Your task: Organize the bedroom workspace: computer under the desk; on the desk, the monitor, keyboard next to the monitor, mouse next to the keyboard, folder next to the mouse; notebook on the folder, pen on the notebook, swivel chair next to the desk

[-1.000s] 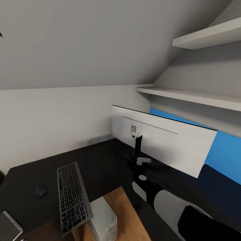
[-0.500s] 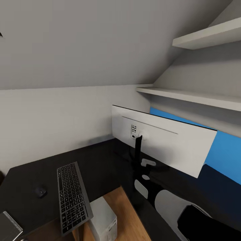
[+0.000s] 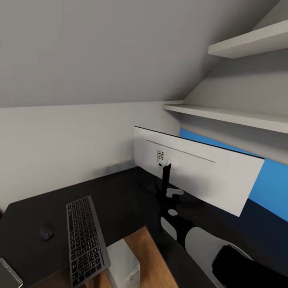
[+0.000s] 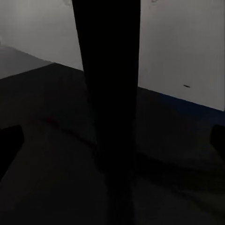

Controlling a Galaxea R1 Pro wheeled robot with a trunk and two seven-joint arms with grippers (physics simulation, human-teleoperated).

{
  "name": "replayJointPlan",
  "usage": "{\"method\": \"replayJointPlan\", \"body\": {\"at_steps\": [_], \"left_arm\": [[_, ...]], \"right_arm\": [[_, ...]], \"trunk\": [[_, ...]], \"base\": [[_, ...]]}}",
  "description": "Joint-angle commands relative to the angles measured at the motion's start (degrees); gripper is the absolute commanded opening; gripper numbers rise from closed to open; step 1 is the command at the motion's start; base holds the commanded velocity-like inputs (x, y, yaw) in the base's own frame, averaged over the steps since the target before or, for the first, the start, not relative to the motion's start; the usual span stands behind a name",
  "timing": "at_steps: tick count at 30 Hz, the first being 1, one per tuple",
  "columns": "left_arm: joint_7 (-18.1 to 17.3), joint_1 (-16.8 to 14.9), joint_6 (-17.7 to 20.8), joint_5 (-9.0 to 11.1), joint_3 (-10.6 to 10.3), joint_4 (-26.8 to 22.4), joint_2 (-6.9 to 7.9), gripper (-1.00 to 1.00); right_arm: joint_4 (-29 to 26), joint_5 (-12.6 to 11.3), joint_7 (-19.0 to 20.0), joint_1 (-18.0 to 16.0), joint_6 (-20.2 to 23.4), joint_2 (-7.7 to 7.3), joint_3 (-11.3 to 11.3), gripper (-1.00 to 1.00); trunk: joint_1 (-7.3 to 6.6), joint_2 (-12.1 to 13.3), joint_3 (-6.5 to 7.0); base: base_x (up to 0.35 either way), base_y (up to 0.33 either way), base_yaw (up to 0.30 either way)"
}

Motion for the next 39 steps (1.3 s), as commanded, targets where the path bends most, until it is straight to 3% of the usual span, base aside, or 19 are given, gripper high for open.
{"method": "replayJointPlan", "body": {"at_steps": [1, 39], "left_arm": [[0.2, 0.0, 0.0, 0.4, -0.5, -0.1, 0.00, 1.00], [0.1, 0.0, 0.0, 0.1, -0.7, -0.1, -0.17, 1.00]], "right_arm": [[0.0, -0.3, -0.2, -0.1, -0.3, 0.00, 0.5, 1.00], [0.1, 0.4, -0.2, -0.1, -0.3, -0.24, 0.4, 1.00]], "trunk": [[0.02, 0.0, -0.06], [0.02, 0.0, -0.06]], "base": [[0.073, 0.008, 0.000], [0.064, 0.000, 0.000]]}}
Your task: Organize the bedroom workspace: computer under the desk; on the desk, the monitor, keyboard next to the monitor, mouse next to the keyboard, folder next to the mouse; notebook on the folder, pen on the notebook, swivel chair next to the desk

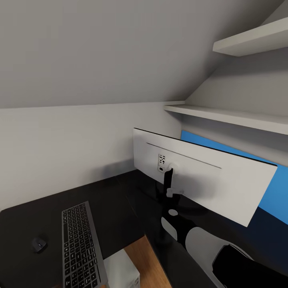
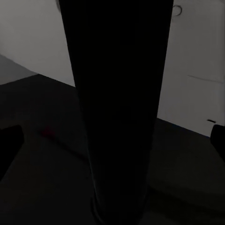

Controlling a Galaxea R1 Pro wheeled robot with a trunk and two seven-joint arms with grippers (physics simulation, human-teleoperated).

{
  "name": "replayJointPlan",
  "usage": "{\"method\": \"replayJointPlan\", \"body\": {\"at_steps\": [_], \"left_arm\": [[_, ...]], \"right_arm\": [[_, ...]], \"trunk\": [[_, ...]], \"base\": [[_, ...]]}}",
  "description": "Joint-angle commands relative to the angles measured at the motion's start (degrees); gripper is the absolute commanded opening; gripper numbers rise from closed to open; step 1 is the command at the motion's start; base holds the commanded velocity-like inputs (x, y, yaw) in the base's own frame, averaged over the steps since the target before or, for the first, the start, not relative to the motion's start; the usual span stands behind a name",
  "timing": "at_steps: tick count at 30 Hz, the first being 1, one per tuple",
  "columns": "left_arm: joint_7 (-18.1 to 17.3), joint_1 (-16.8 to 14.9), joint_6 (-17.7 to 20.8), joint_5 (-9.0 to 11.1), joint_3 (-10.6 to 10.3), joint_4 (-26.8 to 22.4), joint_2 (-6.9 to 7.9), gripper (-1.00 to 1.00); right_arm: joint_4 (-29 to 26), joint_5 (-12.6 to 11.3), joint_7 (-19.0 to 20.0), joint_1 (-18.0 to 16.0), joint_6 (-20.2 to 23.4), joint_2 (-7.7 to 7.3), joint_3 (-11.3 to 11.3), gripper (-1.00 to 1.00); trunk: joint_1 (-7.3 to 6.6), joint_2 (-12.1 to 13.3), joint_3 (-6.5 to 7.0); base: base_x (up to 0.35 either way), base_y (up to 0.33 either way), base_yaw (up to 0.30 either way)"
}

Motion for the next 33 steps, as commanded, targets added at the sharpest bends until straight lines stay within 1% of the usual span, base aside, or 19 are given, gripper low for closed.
{"method": "replayJointPlan", "body": {"at_steps": [1, 3, 8, 14, 15, 33], "left_arm": [[0.3, 0.0, -0.1, 0.4, -0.5, -0.1, 0.00, 1.00], [0.3, 0.0, -0.1, 0.4, -0.5, -0.1, 0.03, 1.00], [0.3, 0.0, -0.1, 0.4, -0.5, -0.1, 0.07, 1.00], [0.4, 0.0, -0.1, 0.5, -0.5, -0.1, 0.09, 1.00], [0.4, 0.0, -0.1, 0.5, -0.5, -0.1, 0.09, 1.00], [0.4, 0.0, -0.1, 0.5, -0.5, -0.1, 0.09, 1.00]], "right_arm": [[0.0, -0.5, -0.2, -0.1, -0.2, 0.00, 0.5, 1.00], [0.1, -0.5, -0.2, -0.1, -0.2, 0.00, 0.5, 1.00], [0.0, -0.5, -0.2, -0.1, -0.3, 0.00, 0.5, 1.00], [0.0, -0.5, -0.2, -0.1, -0.3, 0.00, 0.5, 1.00], [0.0, -0.5, -0.2, -0.1, -0.3, 0.00, 0.5, -1.00], [-0.1, -0.5, -0.2, -0.1, -0.4, -0.08, 0.6, -1.00]], "trunk": [[0.01, 0.0, -0.06], [0.01, 0.0, -0.06], [0.01, 0.0, -0.06], [0.01, 0.0, -0.06], [0.01, 0.0, -0.06], [0.01, 0.0, -0.06]], "base": [[0.004, 0.000, 0.000], [0.006, 0.000, 0.000], [0.168, 0.000, 0.000], [0.043, 0.000, 0.000], [0.006, 0.000, 0.000], [0.001, 0.000, 0.000]]}}
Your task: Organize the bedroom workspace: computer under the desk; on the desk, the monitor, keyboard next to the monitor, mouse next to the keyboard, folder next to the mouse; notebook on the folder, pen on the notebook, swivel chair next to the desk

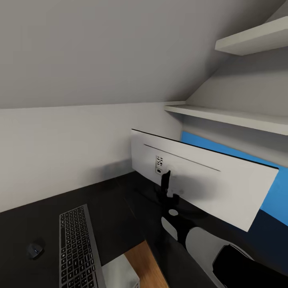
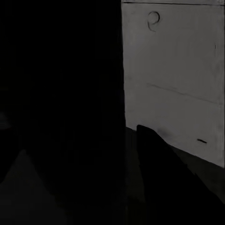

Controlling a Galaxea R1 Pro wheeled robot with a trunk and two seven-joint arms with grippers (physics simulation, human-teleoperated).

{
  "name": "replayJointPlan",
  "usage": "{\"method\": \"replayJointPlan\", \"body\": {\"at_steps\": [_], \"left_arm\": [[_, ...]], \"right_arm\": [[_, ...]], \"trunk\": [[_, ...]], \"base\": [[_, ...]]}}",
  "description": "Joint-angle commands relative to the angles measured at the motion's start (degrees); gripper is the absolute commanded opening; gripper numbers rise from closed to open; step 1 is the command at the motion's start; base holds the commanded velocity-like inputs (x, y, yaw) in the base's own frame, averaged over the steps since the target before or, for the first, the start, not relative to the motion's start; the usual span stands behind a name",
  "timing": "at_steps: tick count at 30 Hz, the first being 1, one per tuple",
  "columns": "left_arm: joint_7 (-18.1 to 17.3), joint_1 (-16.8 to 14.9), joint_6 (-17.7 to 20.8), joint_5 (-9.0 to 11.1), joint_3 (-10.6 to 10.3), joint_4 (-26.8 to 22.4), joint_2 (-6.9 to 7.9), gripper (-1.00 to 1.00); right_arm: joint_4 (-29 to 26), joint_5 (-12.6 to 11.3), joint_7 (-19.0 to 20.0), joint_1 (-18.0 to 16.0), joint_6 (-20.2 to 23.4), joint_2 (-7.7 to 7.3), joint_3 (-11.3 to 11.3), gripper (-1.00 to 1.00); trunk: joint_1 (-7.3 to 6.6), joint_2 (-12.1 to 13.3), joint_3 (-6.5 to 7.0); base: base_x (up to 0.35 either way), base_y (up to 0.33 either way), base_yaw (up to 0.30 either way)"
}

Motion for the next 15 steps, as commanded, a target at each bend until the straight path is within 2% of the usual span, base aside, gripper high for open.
{"method": "replayJointPlan", "body": {"at_steps": [1, 15], "left_arm": [[0.2, 0.0, -0.1, 0.4, -0.5, -0.1, 0.00, 1.00], [0.2, 0.0, -0.1, 0.4, -0.5, -0.1, 0.00, 1.00]], "right_arm": [[-0.1, 0.1, -0.1, -0.1, -0.1, 0.02, 0.8, -1.00], [-0.1, 0.1, -0.1, -0.1, -0.2, 0.01, 0.8, -1.00]], "trunk": [[0.00, 0.0, -0.05], [0.00, 0.0, -0.05]], "base": [[0.000, 0.000, 0.000], [0.000, 0.000, 0.000]]}}
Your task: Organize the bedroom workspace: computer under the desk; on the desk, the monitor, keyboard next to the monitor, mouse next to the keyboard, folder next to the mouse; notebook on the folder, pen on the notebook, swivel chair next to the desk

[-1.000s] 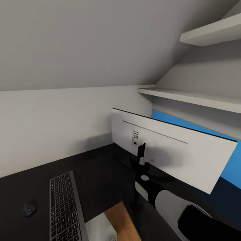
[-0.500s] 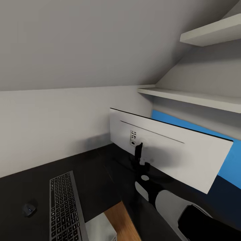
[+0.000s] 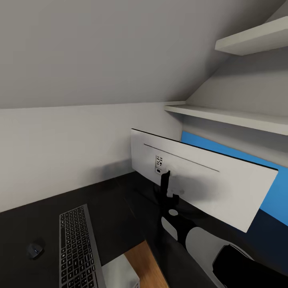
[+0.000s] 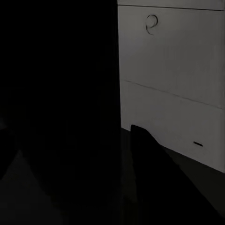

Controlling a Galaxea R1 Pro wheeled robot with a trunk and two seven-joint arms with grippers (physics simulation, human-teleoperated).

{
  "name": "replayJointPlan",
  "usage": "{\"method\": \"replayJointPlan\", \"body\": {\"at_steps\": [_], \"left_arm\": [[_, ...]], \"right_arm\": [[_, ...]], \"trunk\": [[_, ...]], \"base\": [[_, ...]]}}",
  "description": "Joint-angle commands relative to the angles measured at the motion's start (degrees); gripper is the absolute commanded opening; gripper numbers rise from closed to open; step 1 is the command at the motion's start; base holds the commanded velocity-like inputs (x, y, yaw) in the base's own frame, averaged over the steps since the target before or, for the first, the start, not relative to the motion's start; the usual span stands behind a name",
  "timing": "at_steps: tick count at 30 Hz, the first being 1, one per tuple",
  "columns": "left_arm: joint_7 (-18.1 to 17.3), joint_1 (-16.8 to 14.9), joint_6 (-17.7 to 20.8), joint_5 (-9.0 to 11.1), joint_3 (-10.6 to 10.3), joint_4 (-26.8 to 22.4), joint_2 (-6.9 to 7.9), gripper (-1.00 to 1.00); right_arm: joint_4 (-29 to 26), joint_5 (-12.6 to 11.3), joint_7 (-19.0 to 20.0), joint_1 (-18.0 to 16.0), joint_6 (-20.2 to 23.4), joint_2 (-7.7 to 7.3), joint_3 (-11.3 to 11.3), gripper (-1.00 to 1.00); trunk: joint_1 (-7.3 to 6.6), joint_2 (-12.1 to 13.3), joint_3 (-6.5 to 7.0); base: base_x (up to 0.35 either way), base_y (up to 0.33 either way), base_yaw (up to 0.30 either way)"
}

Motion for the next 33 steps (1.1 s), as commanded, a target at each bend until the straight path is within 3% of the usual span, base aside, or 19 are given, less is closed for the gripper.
{"method": "replayJointPlan", "body": {"at_steps": [1, 33], "left_arm": [[0.2, 0.0, -0.1, 0.4, -0.5, -0.1, 0.00, 1.00], [0.2, 0.0, -0.1, 0.4, -0.5, -0.1, 0.00, 1.00]], "right_arm": [[-0.1, 0.1, -0.2, -0.1, -0.2, 0.02, 0.6, -1.00], [0.0, 0.1, -0.1, -0.1, -2.3, 0.02, 0.6, -1.00]], "trunk": [[0.00, 0.0, -0.05], [0.00, 0.0, -0.05]], "base": [[0.000, 0.000, 0.000], [0.000, 0.000, 0.000]]}}
